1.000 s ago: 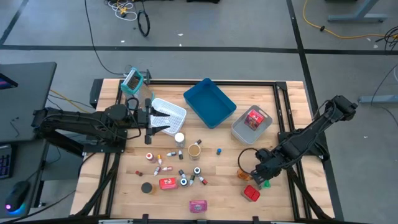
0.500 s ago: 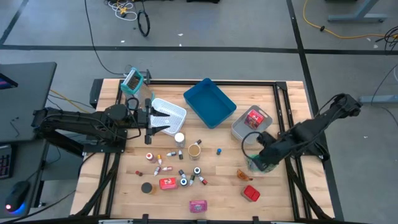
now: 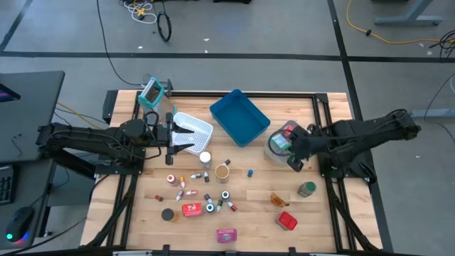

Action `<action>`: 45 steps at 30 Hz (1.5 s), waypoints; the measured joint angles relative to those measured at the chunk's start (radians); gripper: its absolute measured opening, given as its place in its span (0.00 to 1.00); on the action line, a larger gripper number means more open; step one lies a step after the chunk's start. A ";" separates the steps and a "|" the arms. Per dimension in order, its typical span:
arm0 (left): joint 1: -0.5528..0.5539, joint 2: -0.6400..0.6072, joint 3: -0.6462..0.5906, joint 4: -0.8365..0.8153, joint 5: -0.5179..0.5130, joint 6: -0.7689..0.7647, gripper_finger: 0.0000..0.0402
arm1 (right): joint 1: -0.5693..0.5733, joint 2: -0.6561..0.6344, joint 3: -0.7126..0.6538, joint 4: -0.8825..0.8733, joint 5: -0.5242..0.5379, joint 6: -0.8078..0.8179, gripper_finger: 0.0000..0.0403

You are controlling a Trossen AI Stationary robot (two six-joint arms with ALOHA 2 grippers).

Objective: Pick & Place Kitchen Items
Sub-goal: Put the green cereal box into the gray bin

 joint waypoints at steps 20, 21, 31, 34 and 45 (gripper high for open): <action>0.000 0.000 0.000 -0.001 0.000 -0.025 0.54 | -0.416 0.038 -0.203 0.112 -0.200 -0.286 0.04; 0.000 0.000 0.000 -0.001 0.000 -0.024 0.54 | -0.426 0.039 -0.217 0.130 -0.202 -0.295 0.04; 0.000 0.000 0.000 -0.001 0.000 -0.022 0.54 | -0.487 0.036 -0.286 0.192 -0.205 -0.357 0.19; 0.000 0.000 0.000 -0.001 0.000 -0.025 0.54 | -0.500 0.036 -0.287 0.217 -0.204 -0.368 0.25; 0.000 0.000 0.000 -0.001 0.000 -0.030 0.54 | -0.510 0.039 -0.291 0.237 0.017 -0.480 0.39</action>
